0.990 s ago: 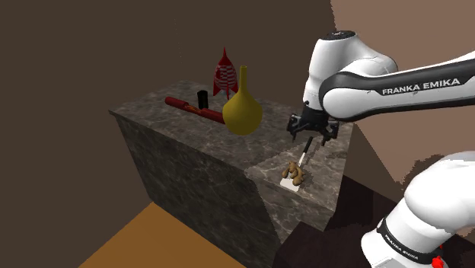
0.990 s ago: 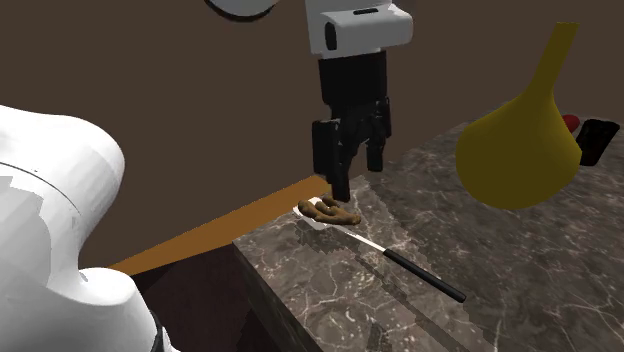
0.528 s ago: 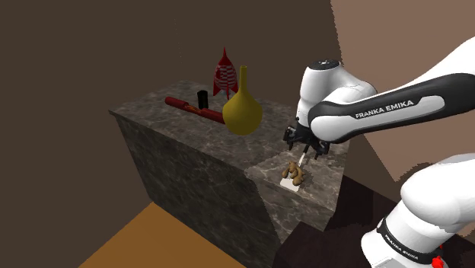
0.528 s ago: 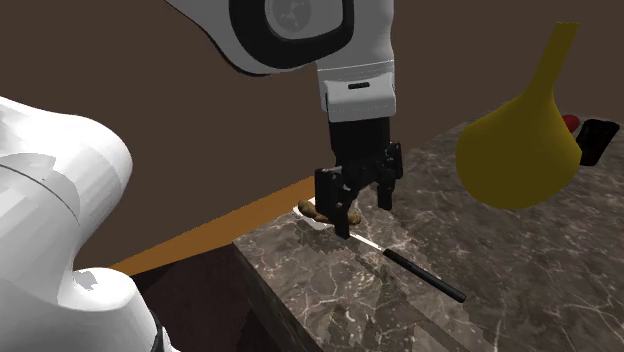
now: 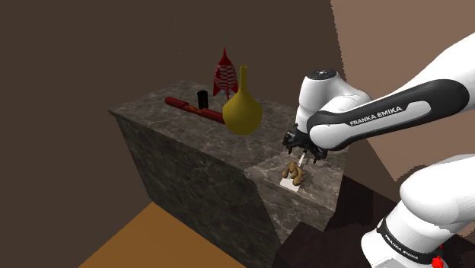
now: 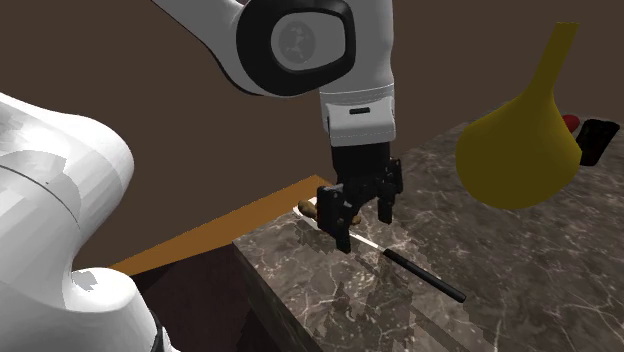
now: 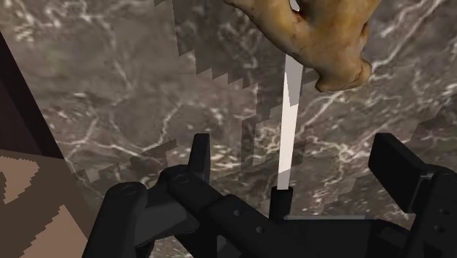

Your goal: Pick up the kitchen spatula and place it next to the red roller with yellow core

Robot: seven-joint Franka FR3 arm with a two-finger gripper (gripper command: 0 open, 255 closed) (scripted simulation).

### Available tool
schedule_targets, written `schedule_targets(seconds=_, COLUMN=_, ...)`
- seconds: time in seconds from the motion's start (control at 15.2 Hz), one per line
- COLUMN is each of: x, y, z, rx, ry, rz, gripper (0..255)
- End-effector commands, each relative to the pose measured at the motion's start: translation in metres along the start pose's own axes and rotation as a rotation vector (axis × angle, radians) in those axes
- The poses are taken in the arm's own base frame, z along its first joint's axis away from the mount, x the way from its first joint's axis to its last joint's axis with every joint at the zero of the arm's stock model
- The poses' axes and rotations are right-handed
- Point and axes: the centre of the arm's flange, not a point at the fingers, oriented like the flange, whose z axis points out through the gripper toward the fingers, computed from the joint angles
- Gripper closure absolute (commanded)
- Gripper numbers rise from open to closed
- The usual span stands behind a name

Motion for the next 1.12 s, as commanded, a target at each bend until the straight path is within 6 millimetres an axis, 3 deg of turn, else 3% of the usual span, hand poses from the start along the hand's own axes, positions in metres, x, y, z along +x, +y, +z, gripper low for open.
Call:
schedule_targets(seconds=0.0, x=0.000, y=0.000, z=0.000, rx=0.000, ry=0.000, rz=0.000, gripper=0)
schedule_targets(seconds=0.13, x=0.000, y=0.000, z=0.000, rx=0.000, ry=0.000, rz=0.000, gripper=0)
schedule_targets(seconds=0.2, x=0.000, y=0.000, z=0.000, rx=0.000, ry=0.000, rz=0.000, gripper=255)
schedule_targets(seconds=0.79, x=0.000, y=0.000, z=0.000, rx=0.000, ry=0.000, rz=0.000, gripper=255)
schedule_targets(seconds=1.06, x=0.004, y=0.000, z=-0.020, rx=0.000, ry=0.000, rz=0.000, gripper=255)
